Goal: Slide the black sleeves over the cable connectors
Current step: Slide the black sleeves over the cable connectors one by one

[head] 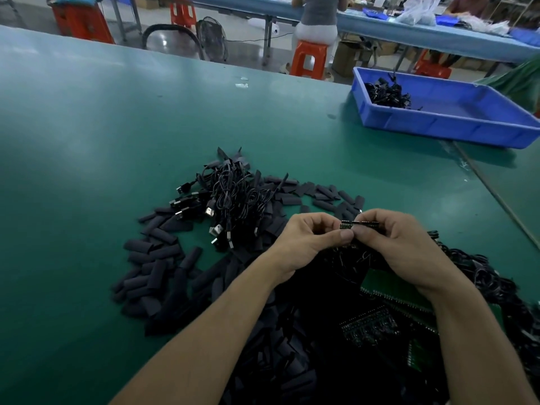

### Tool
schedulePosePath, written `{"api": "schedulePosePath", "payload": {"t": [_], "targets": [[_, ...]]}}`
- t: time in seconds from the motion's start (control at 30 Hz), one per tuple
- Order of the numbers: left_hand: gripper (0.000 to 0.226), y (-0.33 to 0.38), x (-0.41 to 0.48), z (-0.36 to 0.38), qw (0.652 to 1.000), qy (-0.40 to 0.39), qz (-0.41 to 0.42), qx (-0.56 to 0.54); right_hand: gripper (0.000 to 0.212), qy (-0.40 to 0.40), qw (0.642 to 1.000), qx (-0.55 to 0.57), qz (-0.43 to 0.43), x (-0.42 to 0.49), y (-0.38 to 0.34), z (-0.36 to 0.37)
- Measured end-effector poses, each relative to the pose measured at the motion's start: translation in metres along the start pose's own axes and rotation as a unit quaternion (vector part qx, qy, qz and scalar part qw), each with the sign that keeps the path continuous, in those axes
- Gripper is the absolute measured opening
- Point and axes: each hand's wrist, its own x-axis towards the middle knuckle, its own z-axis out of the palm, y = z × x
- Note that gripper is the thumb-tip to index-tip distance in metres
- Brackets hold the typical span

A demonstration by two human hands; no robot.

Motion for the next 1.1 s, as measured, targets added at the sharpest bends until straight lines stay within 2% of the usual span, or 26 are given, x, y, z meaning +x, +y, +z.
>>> {"api": "schedulePosePath", "payload": {"t": [0.1, 0.23, 0.37, 0.47, 0.57, 0.67, 0.8, 0.87, 0.97, 1.1], "targets": [[0.029, 0.0, 0.001, -0.003, 1.0, -0.015, -0.007, -0.008, 0.019, -0.021, 1.0, 0.01, 0.002, 0.0, -0.003, -0.001], [0.038, 0.004, 0.003, -0.005, 0.998, -0.049, -0.025, -0.012, 0.014, -0.032, 0.998, 0.05, 0.01, 0.0, -0.001, -0.003], [0.038, 0.007, 0.004, -0.005, 0.994, -0.093, -0.031, -0.039, 0.009, -0.033, 0.993, 0.112, 0.016, -0.001, -0.003, -0.003], [0.026, 0.016, 0.002, -0.005, 0.995, -0.036, -0.001, -0.093, 0.002, 0.058, 0.993, 0.104, 0.019, 0.0, 0.0, -0.001], [0.02, 0.032, -0.005, -0.015, 0.983, 0.044, 0.08, -0.16, 0.015, 0.168, 0.985, -0.028, -0.019, 0.001, 0.002, 0.003], [0.012, 0.053, -0.016, -0.028, 0.963, 0.085, 0.175, -0.185, 0.018, 0.172, 0.976, -0.12, -0.058, -0.005, -0.006, 0.009], [0.011, 0.08, -0.033, -0.037, 0.953, 0.119, 0.279, -0.012, 0.015, 0.059, 0.975, -0.212, -0.014, -0.012, -0.02, 0.015], [0.011, 0.088, -0.04, -0.039, 0.948, 0.122, 0.284, 0.082, 0.027, 0.026, 0.96, -0.28, 0.014, -0.013, -0.028, 0.023], [0.01, 0.089, -0.047, -0.045, 0.952, 0.116, 0.22, 0.179, 0.035, 0.049, 0.927, -0.371, 0.017, -0.01, -0.036, 0.04], [0.017, 0.07, -0.048, -0.055, 0.937, 0.104, 0.122, 0.31, 0.019, 0.036, 0.907, -0.418, 0.032, -0.002, -0.045, 0.06]]}}
